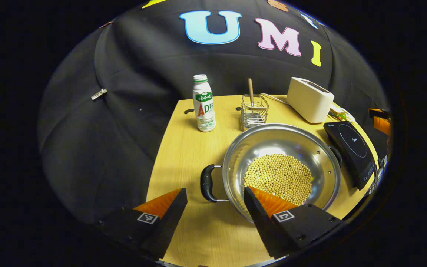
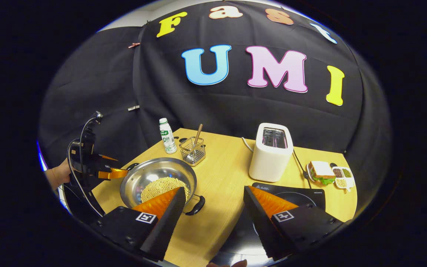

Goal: First push the handle of the pot to place it horizontally, then grasp the pot with both hands and set it on the induction cooktop.

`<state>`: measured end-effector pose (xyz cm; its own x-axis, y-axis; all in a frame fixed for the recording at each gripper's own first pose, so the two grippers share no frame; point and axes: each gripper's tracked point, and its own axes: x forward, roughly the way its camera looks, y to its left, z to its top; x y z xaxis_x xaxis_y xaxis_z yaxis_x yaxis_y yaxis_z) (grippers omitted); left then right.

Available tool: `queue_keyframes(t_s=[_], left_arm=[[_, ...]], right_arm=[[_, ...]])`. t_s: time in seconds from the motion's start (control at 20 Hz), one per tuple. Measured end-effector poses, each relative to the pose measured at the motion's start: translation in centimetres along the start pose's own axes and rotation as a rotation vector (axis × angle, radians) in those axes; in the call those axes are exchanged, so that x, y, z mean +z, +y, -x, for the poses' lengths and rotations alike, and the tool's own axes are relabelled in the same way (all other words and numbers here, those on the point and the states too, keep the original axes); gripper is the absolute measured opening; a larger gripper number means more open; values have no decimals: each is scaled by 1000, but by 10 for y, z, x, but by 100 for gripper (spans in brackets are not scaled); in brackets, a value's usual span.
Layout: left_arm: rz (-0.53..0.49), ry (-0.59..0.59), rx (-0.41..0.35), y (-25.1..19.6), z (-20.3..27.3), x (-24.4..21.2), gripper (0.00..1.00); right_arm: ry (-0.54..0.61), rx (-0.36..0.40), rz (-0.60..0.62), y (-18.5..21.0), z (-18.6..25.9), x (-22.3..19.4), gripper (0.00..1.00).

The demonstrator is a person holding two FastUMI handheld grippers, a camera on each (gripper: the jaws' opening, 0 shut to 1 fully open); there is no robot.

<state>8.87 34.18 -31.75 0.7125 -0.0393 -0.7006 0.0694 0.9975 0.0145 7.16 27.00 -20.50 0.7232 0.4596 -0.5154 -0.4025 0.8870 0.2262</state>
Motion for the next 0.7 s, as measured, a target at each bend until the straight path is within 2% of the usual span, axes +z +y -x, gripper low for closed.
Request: queue_keyframes(t_s=[0.15,0.4,0.7], left_arm=[[6,33,-14,-1,-17,-2,96],[25,79,-7,3,-41,-8,96],[63,122,-6,3,-60,-17,94]], right_arm=[[62,17,-64,16,-23,-19,97],[172,-2,-139,27,-61,-55,99],[368,-25,-236,35,-101,-114,99]])
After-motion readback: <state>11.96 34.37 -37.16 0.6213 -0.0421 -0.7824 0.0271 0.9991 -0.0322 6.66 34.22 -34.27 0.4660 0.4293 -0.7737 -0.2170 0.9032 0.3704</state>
